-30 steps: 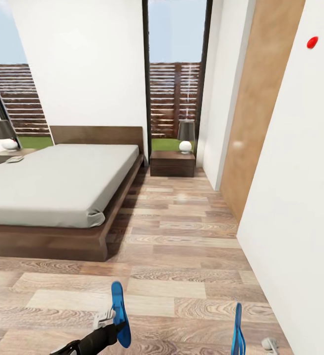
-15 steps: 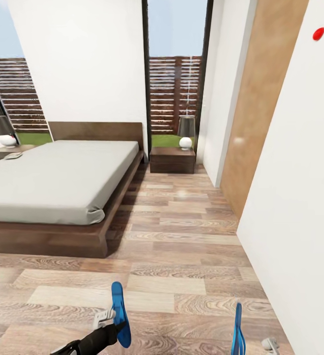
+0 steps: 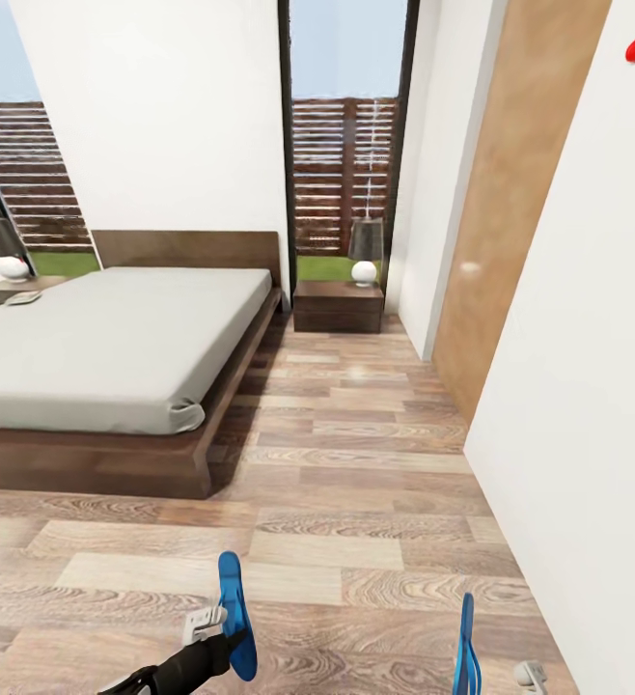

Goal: In the bedroom, move the book from the bed onto either nightstand, and place the two sandals side by side next to the bed.

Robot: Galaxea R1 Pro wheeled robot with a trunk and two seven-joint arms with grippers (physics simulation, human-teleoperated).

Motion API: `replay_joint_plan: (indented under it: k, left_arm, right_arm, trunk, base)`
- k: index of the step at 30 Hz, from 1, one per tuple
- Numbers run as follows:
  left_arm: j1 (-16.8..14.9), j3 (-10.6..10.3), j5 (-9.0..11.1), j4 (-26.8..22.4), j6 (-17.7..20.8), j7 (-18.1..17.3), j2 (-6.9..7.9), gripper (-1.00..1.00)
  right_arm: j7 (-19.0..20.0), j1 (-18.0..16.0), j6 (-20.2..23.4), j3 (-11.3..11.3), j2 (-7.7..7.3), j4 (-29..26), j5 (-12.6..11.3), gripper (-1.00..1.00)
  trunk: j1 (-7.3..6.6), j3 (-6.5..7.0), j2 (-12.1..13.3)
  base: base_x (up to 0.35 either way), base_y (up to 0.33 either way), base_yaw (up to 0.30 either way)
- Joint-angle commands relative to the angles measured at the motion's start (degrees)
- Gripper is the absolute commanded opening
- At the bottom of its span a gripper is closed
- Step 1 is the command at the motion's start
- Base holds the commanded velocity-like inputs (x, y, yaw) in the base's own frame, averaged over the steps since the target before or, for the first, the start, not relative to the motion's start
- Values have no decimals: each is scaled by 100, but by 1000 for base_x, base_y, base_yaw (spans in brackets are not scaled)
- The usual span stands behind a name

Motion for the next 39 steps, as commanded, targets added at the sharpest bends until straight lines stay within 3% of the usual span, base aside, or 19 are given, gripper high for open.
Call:
replay_joint_plan:
  k: [1,18,39]
  left_arm:
    - [-5,50,-46,8,-29,-31,0,-100]
    - [-5,50,-46,8,-28,-31,-2,-100]
    - [-5,53,-46,8,-30,-31,-2,-100]
  right_arm:
    - [31,-3,62,-51,2,-5,33,-100]
    - [31,-3,61,-49,2,-5,33,-100]
    - [31,-3,58,-51,2,-5,32,-100]
  trunk:
    - [-1,-14,-2]
    - [-1,-49,-2]
    - [-1,-229,-2]
  base:
    - [0,0,0]
    - [0,0,0]
    - [0,0,0]
